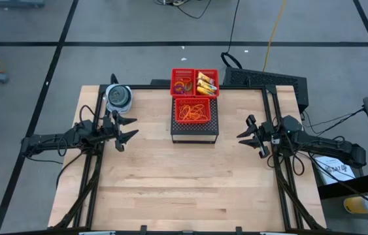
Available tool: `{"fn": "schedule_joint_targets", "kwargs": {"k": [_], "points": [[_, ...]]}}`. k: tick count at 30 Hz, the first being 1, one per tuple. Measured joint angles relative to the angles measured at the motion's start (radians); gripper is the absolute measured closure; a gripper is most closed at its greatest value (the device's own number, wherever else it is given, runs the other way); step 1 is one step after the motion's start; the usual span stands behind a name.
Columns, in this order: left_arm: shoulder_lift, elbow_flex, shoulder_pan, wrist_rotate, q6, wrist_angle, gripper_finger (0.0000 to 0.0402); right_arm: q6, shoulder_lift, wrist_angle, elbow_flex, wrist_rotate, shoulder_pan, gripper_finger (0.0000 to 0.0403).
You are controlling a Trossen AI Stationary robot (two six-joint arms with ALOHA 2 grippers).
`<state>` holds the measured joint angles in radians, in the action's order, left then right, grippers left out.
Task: Pick & Place Office Desk Supplies
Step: Return to Home Position
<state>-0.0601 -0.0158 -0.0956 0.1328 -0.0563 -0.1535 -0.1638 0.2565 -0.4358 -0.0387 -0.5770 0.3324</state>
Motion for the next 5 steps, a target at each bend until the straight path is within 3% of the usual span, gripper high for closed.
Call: {"fn": "schedule_joint_targets", "kwargs": {"k": [5], "points": [[0.0,0.0,0.0,0.0,0.0,0.0,0.0135,0.0,0.0,0.0,0.0,0.0,0.0,0.0314]]}}
